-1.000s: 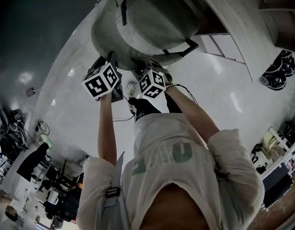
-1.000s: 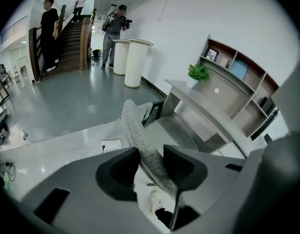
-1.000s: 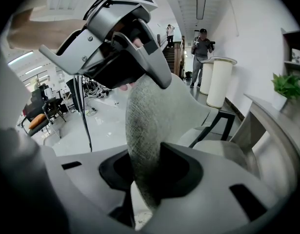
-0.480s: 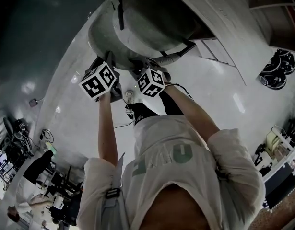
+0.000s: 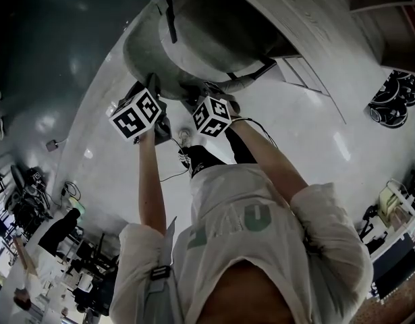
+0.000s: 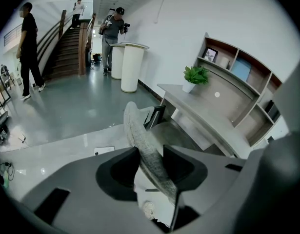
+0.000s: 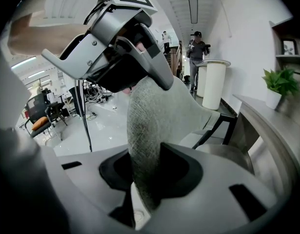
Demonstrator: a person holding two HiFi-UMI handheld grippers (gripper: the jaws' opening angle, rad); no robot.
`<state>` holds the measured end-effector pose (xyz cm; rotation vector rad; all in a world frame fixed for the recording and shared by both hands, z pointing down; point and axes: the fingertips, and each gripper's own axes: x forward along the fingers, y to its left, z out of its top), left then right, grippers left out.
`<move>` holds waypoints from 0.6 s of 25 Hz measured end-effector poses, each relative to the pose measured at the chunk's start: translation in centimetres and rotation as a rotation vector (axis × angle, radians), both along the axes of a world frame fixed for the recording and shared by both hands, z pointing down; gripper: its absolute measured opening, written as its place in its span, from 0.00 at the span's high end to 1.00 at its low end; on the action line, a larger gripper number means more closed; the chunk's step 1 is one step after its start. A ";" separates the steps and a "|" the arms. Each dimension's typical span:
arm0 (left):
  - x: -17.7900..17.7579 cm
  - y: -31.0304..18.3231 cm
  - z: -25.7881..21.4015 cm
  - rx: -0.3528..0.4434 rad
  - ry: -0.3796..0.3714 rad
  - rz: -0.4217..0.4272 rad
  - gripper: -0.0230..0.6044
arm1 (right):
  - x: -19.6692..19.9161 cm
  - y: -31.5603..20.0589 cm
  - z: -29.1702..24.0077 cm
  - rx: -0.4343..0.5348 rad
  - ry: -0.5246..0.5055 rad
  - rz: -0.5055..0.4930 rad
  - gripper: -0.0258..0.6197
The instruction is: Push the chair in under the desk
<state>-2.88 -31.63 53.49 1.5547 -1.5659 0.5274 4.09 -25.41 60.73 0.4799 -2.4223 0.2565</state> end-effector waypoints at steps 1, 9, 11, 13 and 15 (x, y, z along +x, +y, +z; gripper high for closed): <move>0.1 0.2 0.2 -0.002 0.004 -0.006 0.70 | 0.1 0.2 0.2 0.000 0.004 -0.008 0.80; 2.8 1.1 2.3 -0.001 0.064 -0.010 0.69 | 3.5 0.3 2.3 0.011 0.062 -0.016 0.80; 3.7 0.0 2.1 0.016 0.069 -0.004 0.68 | 4.5 -0.8 2.2 0.016 0.066 -0.004 0.80; 4.6 -1.4 1.4 0.031 0.064 0.003 0.68 | 5.4 -2.0 2.1 0.021 0.067 0.014 0.80; 5.5 -2.5 1.6 0.030 0.074 0.013 0.68 | 6.3 -3.2 2.0 0.024 0.068 0.034 0.80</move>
